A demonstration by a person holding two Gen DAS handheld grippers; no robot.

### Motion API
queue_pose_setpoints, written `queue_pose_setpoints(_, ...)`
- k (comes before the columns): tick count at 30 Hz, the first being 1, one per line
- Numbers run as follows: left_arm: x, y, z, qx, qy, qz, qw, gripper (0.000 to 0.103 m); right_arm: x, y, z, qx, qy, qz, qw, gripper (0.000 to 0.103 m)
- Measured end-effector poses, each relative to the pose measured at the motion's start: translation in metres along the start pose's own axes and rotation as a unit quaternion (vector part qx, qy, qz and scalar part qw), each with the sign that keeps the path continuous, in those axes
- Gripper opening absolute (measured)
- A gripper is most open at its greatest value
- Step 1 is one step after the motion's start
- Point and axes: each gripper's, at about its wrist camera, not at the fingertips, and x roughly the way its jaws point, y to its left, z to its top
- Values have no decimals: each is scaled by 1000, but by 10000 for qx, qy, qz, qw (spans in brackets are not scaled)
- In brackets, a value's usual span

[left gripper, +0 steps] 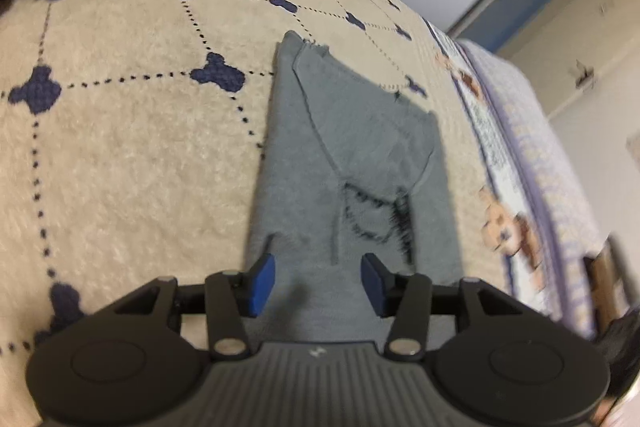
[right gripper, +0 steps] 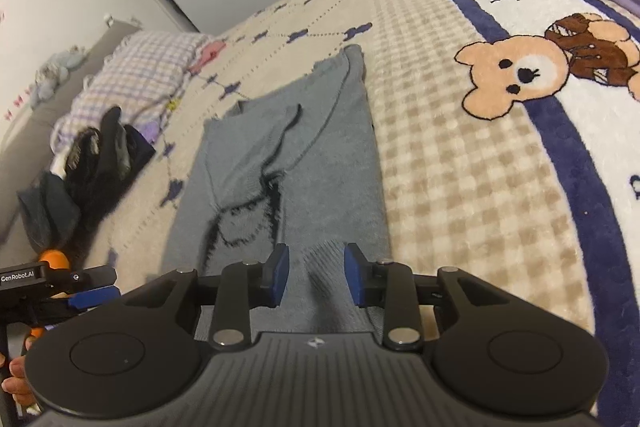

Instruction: Fold clothes

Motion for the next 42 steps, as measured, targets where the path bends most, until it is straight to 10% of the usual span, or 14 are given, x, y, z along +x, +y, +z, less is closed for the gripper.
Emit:
queue_pose_setpoints(28, 18, 35, -16, 975, -216, -1240, 9872, 25, 34, 7, -20, -1427, -24, 53, 9897, 28)
queue_pose_setpoints(33, 22, 38, -13, 889, -78, -1426, 9858, 6, 31, 13, -20, -1604, -78, 81, 9870, 10)
queue_pose_setpoints(42, 38, 48, 8, 435, -84, -1300, 9905, 5, 33, 13, 2, -1446, -296, 82, 9890, 9)
